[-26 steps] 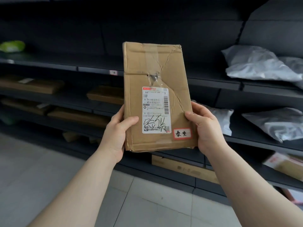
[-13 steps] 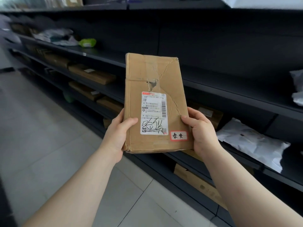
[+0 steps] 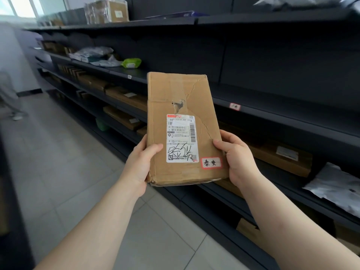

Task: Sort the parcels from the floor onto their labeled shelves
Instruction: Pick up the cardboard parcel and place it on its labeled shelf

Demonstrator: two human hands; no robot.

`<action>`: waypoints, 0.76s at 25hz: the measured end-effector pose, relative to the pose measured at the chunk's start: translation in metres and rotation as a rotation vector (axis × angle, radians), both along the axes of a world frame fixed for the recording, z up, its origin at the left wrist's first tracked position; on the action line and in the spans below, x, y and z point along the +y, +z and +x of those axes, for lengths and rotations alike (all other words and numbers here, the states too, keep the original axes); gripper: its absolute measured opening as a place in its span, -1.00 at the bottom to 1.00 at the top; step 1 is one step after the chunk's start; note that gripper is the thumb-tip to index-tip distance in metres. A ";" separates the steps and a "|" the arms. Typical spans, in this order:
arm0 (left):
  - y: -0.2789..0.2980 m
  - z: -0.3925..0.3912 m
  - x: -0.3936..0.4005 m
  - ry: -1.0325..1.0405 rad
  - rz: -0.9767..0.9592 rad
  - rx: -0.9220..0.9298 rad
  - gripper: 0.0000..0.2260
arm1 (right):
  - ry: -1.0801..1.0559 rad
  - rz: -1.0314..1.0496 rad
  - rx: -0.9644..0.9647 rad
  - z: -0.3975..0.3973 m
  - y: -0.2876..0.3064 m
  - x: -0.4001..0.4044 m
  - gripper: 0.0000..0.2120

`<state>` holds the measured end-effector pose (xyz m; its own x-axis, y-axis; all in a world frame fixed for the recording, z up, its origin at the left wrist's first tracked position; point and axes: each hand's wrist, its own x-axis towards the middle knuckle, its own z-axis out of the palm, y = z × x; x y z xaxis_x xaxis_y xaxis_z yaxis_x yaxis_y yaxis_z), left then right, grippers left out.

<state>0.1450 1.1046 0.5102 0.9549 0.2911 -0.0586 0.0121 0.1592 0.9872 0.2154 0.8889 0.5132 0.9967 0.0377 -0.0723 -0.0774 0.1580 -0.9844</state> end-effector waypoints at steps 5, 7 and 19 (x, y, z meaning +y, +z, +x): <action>-0.005 0.036 0.069 0.083 -0.037 0.028 -0.54 | 0.011 0.016 0.011 0.035 -0.007 0.070 -0.67; -0.006 0.051 0.090 0.122 -0.061 0.052 -0.53 | 0.025 0.012 0.026 0.049 -0.008 0.093 -0.68; 0.020 0.236 0.216 0.189 -0.048 0.023 -0.58 | 0.072 0.059 -0.027 0.240 0.020 0.226 -0.68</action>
<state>0.3807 1.3210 0.5306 0.8816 0.4618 -0.0977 -0.0004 0.2077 0.9782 0.4557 1.1152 0.5330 0.9928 0.1126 -0.0409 -0.0640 0.2105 -0.9755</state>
